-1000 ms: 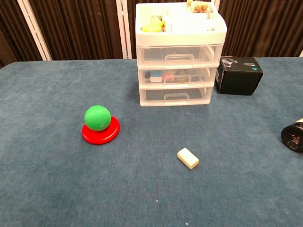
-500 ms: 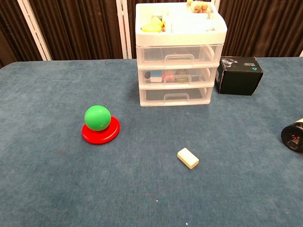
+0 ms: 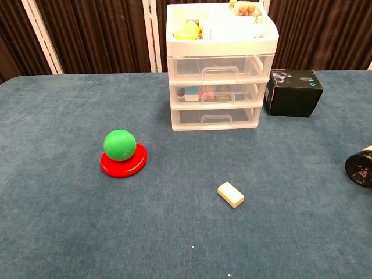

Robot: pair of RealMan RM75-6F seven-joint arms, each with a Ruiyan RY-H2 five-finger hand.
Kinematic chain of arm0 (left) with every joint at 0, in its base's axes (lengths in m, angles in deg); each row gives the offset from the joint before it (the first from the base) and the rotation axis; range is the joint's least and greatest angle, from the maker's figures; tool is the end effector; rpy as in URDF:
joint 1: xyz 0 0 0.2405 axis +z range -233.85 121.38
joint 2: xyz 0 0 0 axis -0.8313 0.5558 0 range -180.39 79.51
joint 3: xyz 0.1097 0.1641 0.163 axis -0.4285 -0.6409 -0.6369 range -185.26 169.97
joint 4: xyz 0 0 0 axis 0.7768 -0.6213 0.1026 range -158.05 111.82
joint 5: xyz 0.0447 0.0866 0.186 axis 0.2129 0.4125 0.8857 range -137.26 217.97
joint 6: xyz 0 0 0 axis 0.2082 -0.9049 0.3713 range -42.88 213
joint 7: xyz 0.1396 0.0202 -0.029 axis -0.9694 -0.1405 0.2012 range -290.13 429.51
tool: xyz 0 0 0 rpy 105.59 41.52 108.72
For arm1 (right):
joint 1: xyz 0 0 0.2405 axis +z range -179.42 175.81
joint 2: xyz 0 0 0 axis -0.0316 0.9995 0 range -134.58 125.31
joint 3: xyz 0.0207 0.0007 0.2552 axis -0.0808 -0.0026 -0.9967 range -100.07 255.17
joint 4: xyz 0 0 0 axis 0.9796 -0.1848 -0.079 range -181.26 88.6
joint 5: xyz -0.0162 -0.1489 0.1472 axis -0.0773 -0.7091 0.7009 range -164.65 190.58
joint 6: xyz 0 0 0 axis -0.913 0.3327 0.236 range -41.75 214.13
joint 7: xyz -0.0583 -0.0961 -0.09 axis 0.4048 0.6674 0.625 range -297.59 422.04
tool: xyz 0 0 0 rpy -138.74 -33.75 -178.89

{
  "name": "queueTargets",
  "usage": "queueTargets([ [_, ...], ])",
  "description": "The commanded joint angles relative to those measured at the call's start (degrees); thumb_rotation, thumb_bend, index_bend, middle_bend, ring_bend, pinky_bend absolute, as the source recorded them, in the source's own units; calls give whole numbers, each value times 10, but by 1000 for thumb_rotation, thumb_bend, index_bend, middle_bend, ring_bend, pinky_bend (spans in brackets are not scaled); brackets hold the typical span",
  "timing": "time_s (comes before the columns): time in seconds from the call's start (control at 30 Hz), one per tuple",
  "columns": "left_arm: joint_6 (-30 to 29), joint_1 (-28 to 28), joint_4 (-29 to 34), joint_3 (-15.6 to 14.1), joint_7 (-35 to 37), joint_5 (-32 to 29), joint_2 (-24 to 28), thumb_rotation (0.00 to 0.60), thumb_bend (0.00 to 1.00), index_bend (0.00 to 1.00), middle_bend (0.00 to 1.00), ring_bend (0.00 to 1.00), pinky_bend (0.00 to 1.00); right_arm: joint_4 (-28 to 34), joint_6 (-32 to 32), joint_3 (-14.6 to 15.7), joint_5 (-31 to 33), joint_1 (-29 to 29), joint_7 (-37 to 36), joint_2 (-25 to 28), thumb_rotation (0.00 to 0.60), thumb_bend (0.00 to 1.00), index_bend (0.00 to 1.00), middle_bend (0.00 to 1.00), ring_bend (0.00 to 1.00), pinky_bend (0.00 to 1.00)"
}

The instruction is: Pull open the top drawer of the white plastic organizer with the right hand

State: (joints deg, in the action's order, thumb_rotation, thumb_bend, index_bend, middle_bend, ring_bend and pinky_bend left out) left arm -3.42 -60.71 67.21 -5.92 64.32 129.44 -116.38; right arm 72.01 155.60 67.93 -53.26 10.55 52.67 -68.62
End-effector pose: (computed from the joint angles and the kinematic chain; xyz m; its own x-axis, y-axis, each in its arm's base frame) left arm -0.3074 0.1748 0.1542 0.4844 -0.0400 0.8739 0.8724 -0.0521 -0.4860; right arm -0.2220 -0.2168 0.1119 -0.2787 -0.1986 0.9396 -0.9560 0.1510 -0.2516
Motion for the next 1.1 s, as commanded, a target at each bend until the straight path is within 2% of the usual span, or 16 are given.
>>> queueTargets([
  [0.03,0,1,0,0,5,-2,2,600,0,45,0,0,114,37,-91,-62,168,80,-25,-38,600,654,66,906,855,983],
  [0.1,-2,2,0,0,10,0,4,600,0,45,0,0,114,32,-103,-85,226,106,-30,-56,600,665,66,907,856,983],
  [0.2,-3,3,0,-1,14,1,5,600,0,45,0,0,114,25,-102,-106,270,134,-26,-80,600,666,66,908,856,983],
  [0.43,1,2,1,-1,24,-2,7,600,0,44,0,0,114,22,-89,-130,328,184,-4,-135,600,666,66,908,856,983],
  [0.77,10,-1,0,-1,47,-3,14,600,0,43,0,0,113,-21,-72,-154,405,242,7,-225,600,665,96,908,855,983],
  [0.9,16,-4,0,-1,55,-5,16,600,0,41,0,0,113,-48,-66,-180,431,262,-2,-257,600,666,138,907,855,983],
  [1.1,23,-7,-1,1,67,-9,19,600,0,41,0,0,112,-89,-63,-210,460,288,-3,-289,600,666,139,907,855,983],
])
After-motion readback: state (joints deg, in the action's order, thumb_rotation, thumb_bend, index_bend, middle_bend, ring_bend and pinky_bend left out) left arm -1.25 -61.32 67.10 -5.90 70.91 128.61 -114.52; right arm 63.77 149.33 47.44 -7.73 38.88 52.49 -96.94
